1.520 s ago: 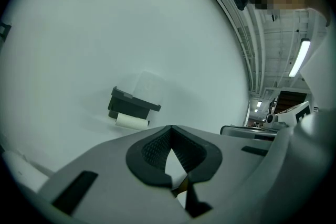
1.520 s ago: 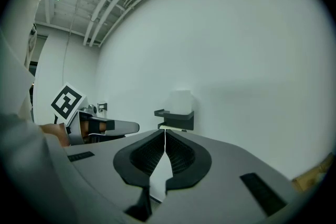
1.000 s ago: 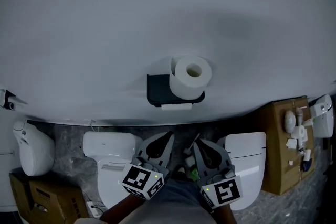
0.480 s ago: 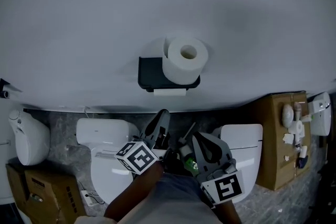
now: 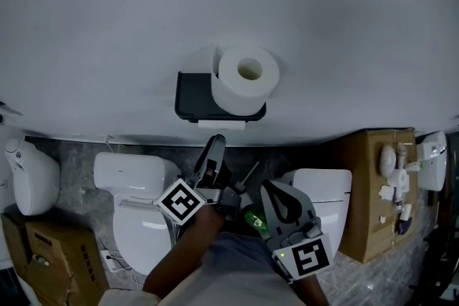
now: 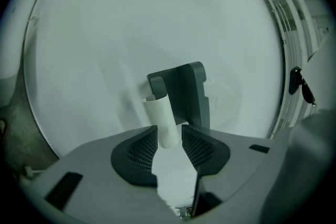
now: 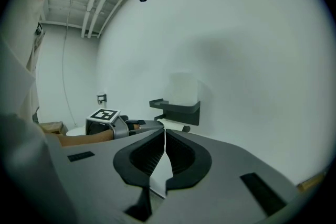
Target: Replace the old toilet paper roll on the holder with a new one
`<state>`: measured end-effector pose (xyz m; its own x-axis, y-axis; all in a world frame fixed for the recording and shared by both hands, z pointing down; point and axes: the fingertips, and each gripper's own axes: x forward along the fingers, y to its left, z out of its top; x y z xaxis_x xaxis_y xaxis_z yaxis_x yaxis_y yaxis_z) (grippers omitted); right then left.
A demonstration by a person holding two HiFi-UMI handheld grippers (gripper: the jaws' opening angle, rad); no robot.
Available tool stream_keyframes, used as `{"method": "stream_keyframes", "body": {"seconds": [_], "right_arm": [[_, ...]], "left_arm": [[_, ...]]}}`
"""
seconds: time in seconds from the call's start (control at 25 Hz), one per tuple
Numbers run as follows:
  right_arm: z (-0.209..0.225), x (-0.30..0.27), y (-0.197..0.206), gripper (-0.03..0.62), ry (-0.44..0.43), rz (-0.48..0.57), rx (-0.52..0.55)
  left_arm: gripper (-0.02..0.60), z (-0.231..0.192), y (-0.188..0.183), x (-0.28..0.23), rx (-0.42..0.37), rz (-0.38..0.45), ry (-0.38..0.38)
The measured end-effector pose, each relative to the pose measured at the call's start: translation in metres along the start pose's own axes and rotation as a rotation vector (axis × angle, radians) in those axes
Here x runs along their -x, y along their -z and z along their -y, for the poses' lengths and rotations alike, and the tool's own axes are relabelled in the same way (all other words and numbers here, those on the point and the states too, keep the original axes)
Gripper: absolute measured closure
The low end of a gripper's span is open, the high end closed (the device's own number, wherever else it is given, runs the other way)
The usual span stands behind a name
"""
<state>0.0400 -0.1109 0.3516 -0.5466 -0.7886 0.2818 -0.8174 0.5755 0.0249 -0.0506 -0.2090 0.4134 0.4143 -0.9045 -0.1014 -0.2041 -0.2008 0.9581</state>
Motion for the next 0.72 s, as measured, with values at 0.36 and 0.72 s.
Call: {"method": "stream_keyframes", "body": {"seconds": [0.36, 0.72], "right_arm": [[0.015, -0.006, 0.005, 0.576, -0.019, -0.011, 0.001], [0.024, -0.009, 0.011, 0.576, -0.032, -0.026, -0.004]], "left_arm": [[0.373, -0.011, -0.006, -0.010, 0.110, 0.096, -0.007], [0.357, -0.015, -0.011, -0.023, 0.146, 0.143, 0.003]]}}
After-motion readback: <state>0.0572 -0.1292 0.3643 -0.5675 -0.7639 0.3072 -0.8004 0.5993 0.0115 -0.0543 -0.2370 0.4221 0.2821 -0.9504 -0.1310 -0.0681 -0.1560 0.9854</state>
